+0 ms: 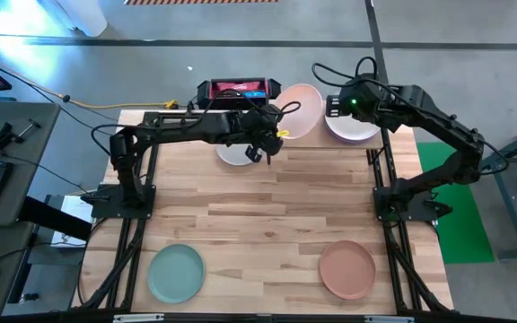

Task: Place and stack plates onto a shelf
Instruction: Put the peach plate on the shelf

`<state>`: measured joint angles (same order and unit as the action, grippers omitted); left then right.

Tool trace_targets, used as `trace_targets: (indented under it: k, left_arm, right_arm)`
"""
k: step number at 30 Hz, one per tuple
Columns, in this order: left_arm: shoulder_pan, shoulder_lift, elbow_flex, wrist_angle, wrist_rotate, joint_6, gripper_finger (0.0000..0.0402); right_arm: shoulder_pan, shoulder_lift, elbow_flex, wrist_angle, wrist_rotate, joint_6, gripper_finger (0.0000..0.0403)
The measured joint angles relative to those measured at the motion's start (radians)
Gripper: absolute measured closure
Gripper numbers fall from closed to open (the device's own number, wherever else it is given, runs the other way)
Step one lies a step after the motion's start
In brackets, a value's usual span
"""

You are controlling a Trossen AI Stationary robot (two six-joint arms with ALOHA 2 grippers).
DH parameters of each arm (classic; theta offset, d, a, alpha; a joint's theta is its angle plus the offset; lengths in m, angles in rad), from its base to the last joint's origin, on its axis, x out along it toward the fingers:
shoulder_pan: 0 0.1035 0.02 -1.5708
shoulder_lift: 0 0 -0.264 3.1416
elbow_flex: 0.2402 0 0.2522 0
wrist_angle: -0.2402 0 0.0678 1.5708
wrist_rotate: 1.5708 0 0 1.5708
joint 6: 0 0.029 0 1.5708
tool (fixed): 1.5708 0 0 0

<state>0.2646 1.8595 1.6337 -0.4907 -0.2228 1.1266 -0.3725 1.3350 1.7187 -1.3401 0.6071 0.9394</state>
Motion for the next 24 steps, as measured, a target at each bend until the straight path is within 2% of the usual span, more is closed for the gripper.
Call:
trace_targets:
  k: [9,14,24]
  left_arm:
    - [-0.03,0.0,0.0,-0.009,-0.027,0.03,0.0401]
    - [-0.037,0.0,0.0,-0.009,-0.034,0.03,0.0401]
    - [-0.041,-0.001,0.0,-0.009,-0.061,0.03,0.0401]
  right_arm:
    - [-0.02,0.024,0.0,0.188,-0.09,0.004,0.026]
    - [-0.02,0.079,0.0,0.18,-0.128,0.011,0.026]
    - [-0.027,0.134,0.0,0.135,-0.132,0.029,0.026]
